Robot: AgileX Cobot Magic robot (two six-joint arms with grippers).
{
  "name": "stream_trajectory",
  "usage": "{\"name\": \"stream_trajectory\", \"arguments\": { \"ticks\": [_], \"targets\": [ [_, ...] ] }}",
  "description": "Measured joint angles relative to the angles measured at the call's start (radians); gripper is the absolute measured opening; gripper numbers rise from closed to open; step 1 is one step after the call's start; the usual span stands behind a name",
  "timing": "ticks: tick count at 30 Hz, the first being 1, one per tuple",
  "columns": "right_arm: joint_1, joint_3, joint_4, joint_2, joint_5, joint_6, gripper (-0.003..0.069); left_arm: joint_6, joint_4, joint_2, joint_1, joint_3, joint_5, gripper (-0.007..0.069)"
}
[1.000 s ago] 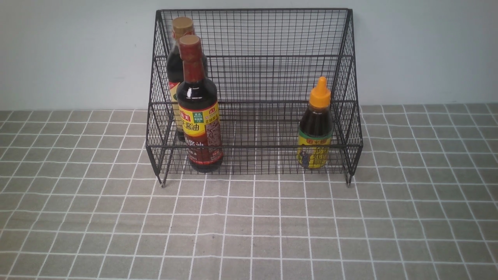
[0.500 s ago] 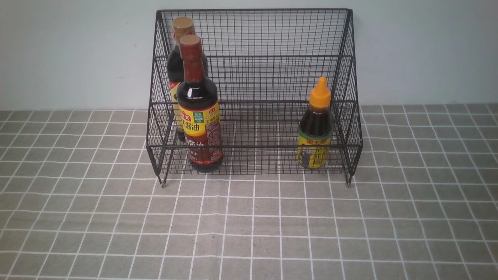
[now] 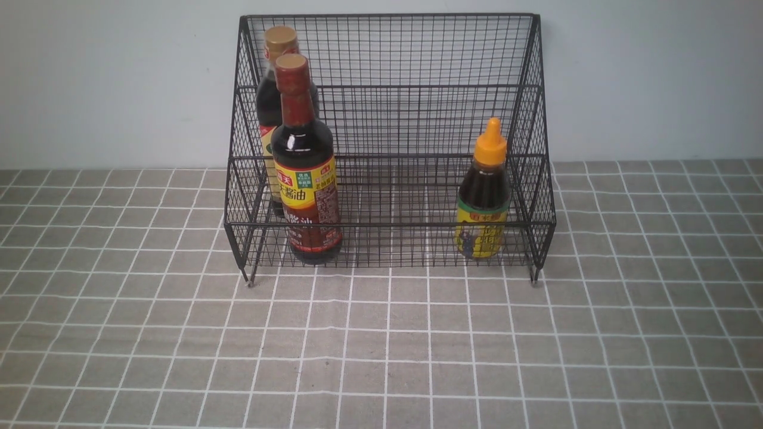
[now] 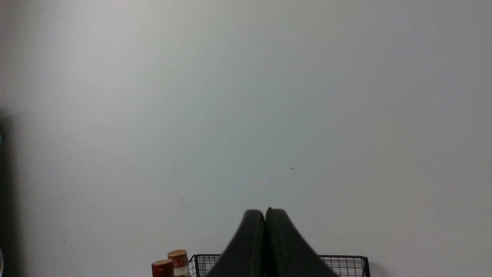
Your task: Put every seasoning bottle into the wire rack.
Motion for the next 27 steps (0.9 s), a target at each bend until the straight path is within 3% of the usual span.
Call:
{"name": "stream_trajectory", "arguments": {
  "ticks": [9,17,22,27],
  "targets": [
    [0.000,0.000,0.000,0.000,0.007,0.000,-0.0012,0.000,0.001,-0.232,0.000,0.300,0.063,-0.0007],
    [0.000,0.000,0.000,0.000,0.007,-0.001,-0.0012,0.000,-0.002,-0.244,0.000,0.354,0.092,-0.0007],
    [0.000,0.000,0.000,0.000,0.029,-0.001,-0.0012,0.021,-0.006,-0.297,0.012,0.403,-0.062,-0.0007],
    [0.000,0.000,0.000,0.000,0.035,-0.001,-0.0012,0.064,-0.021,-0.426,0.090,0.581,-0.272,-0.0007]
  ]
}}
